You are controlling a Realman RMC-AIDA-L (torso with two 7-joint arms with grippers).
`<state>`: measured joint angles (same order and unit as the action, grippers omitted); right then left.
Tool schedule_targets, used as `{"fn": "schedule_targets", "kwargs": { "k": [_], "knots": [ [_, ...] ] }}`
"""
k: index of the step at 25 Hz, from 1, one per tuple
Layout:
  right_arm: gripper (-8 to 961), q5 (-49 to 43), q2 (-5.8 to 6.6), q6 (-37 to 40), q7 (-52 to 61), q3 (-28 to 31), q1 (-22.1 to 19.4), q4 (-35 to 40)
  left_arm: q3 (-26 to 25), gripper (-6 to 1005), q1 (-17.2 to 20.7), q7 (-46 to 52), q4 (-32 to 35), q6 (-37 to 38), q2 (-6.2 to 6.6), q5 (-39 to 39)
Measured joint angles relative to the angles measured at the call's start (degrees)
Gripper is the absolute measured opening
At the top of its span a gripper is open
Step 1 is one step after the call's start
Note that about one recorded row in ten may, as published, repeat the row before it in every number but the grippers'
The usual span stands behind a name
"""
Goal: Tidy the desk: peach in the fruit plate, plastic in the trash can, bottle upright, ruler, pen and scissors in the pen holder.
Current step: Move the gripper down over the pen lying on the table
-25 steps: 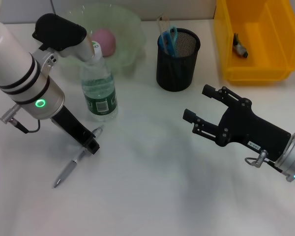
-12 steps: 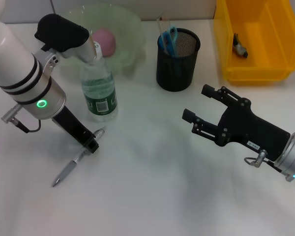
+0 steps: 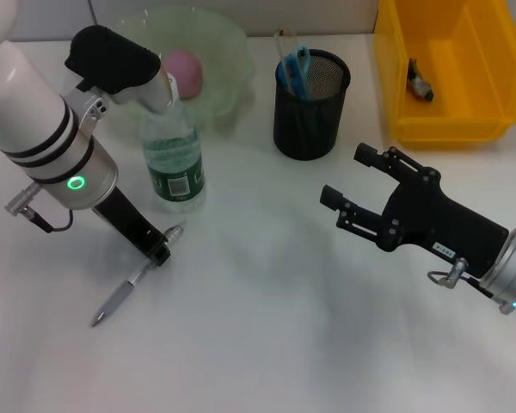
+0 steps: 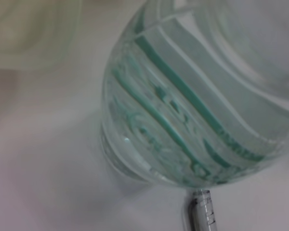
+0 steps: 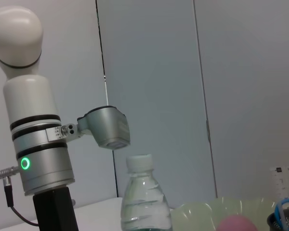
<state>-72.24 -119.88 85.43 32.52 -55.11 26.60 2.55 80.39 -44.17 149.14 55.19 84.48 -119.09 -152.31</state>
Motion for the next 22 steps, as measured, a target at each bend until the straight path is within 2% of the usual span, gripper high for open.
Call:
{"fn": "schedule_targets", "kwargs": {
  "k": [9,17,22],
  "knots": [
    [800,0.0,0.00,-0.4,0.0,0.0,0.5,0.0,0.2,256,-0.1,-0.2,-0.1,-0.2,0.00,0.0],
    [800,0.0,0.00,-0.5,0.0,0.0,0.6,0.0,0.9,120,-0.1,-0.2,0.5,-0.1,0.00,0.0],
    [800,0.0,0.00,-0.5,0.0,0.7,0.6,0.0,0.9,113,0.0,-0.3,1.8,0.2,0.00,0.2]
  ]
}}
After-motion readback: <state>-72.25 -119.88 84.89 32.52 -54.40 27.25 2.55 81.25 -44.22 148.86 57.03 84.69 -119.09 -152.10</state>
